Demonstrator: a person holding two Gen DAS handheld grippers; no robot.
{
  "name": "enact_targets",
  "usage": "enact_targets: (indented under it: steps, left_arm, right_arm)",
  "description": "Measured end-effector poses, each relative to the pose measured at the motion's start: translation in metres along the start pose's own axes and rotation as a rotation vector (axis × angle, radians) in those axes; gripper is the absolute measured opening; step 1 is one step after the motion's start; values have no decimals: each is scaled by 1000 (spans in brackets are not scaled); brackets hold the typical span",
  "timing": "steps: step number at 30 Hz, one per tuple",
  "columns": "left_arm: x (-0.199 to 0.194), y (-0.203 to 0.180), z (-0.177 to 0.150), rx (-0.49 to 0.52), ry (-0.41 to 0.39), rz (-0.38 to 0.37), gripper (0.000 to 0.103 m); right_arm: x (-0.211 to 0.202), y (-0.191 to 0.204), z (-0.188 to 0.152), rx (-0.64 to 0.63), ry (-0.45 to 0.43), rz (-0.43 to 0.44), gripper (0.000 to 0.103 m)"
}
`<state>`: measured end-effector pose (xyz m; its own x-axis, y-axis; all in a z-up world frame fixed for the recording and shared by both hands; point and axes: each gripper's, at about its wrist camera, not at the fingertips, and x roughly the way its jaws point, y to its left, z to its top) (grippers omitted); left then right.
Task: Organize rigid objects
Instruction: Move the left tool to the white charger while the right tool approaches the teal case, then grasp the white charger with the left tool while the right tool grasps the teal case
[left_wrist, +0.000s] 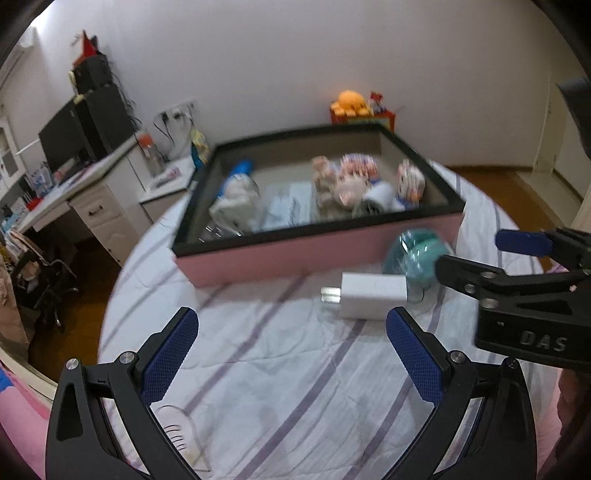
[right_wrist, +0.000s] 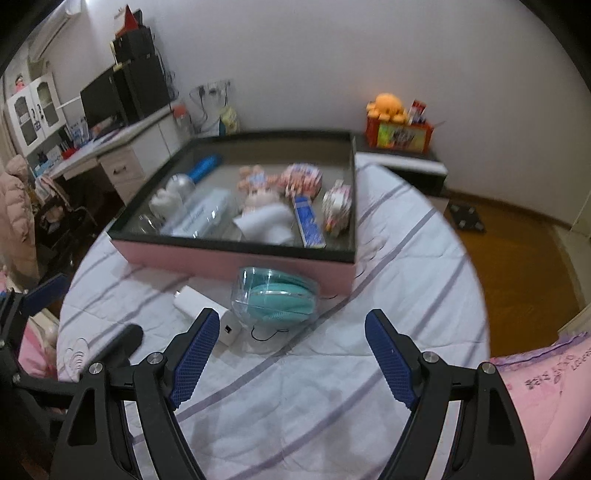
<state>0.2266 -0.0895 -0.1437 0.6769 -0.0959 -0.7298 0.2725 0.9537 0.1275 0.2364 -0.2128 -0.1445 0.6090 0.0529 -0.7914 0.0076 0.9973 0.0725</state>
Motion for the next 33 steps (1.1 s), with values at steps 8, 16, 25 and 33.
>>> enact_targets:
  steps: [8,16,25,33]
  left_arm:
    - [33,-14,3,22,65,-51,103]
    - [61,-25,10,10,120,-63,103]
    - [73,-17,12,-100,192,-79,103]
    - [71,-26,3,-131,221,-5,103]
  right_arm:
    - [42,-2,7,36,65,68,83]
    - [55,-20,8,110,92,150,77]
    - [38,-43,-6,95,68,17,77]
    - [47,-54,-7,94,99,-3,82]
